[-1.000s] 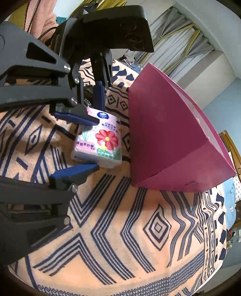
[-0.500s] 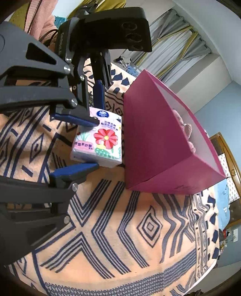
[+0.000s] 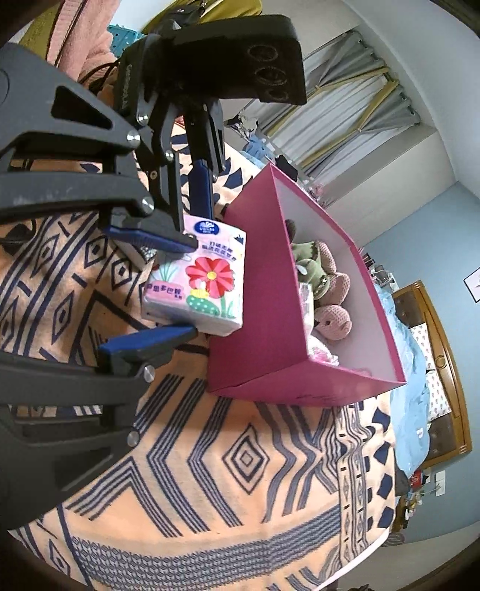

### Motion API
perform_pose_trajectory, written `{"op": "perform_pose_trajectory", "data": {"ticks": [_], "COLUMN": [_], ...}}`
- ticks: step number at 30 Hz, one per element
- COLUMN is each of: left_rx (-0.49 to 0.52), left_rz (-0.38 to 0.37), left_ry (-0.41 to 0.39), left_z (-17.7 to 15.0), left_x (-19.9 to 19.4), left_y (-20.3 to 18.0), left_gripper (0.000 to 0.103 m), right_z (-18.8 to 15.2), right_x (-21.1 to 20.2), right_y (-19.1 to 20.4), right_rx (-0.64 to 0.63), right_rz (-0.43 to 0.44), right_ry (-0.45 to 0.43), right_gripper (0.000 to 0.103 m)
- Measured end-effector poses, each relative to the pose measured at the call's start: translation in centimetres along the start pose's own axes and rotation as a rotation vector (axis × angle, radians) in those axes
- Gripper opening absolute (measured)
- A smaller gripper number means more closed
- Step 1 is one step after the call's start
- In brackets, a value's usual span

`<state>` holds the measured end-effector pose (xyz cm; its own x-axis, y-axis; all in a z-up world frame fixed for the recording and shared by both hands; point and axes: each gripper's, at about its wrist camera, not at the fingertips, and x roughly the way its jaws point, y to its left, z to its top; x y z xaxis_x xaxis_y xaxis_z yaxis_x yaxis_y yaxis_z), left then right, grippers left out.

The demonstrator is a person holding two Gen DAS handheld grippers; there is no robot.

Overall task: Organize objects
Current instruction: 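Carry the floral tissue pack over the magenta box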

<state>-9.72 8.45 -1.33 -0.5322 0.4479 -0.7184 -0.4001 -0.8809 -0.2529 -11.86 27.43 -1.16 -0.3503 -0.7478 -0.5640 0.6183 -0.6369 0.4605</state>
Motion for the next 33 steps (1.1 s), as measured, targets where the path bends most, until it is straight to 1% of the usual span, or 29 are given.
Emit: {"op": "perform_pose_trajectory", "data": {"ticks": [18,30,33], "left_rx": [0.024,0.029,0.028], "left_rz": [0.011,0.010,0.021], "left_ry": [-0.063,-0.086,-0.088], "left_z": [2.2,4.5,4.9], "left_x": [-1.8,-1.9,-1.7], "left_y": [0.3,0.9,1.1], "left_gripper": [0.039,0.039,0.039], "right_z": [2.6,5.2,5.9], "right_x": [-1.1,-1.2,-1.1], "right_y": [1.5,1.1,0.9], "right_rx": [-0.060,-0.064,-0.066], "right_rz": [-0.010,-0.001,0.008], "right_ry": [-0.048,-0.074,-0.082], "right_gripper": [0.043,0.043,0.043]}}
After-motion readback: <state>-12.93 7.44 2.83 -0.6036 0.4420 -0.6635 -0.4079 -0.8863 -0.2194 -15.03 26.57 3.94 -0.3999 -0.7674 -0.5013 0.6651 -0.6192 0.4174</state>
